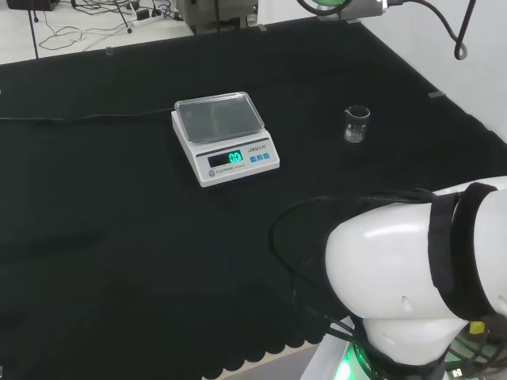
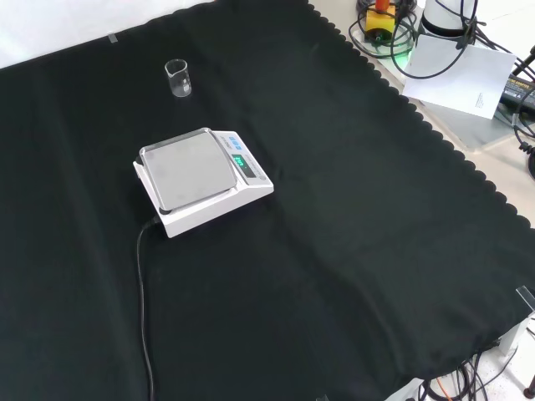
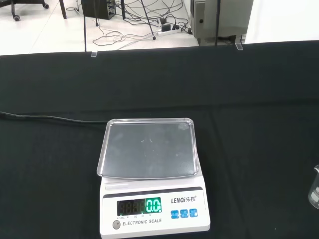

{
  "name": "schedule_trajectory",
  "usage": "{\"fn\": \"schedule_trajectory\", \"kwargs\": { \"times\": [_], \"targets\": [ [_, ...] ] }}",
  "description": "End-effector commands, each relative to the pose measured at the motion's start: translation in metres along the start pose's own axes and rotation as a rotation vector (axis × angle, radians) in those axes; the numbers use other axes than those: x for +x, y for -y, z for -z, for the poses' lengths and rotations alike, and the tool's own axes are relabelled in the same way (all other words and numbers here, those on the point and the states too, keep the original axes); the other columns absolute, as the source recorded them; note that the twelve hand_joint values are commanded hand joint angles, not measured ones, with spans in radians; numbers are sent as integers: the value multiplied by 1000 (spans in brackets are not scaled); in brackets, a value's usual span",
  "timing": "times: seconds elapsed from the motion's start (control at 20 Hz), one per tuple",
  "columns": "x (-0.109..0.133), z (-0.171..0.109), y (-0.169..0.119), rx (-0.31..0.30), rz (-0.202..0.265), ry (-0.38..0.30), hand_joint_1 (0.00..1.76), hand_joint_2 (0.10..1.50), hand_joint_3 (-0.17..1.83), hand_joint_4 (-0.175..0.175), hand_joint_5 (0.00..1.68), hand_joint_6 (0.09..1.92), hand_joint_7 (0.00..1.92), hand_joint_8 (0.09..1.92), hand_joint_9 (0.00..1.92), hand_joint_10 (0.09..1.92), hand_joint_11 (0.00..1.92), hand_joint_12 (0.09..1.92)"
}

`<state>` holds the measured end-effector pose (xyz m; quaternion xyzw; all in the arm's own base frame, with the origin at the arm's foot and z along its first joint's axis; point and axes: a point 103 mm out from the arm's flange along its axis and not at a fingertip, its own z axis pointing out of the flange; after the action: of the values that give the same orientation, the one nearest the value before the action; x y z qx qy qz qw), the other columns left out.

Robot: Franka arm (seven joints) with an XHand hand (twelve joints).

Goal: Pick up the beaker.

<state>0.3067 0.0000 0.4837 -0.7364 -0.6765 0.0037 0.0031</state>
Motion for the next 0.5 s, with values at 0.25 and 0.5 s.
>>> {"fn": "schedule_trajectory", "kwargs": {
  "times": [0.25, 0.5],
  "targets": [
    [-22, -12, -7, 12, -34, 4, 593, 1150, -170, -54, 450, 497, 345, 755, 471, 808, 0, 1484],
    [-49, -32, -17, 43, -48, -19, 596, 1155, -175, -55, 444, 537, 341, 779, 476, 820, 0, 1495]
  ]
}}
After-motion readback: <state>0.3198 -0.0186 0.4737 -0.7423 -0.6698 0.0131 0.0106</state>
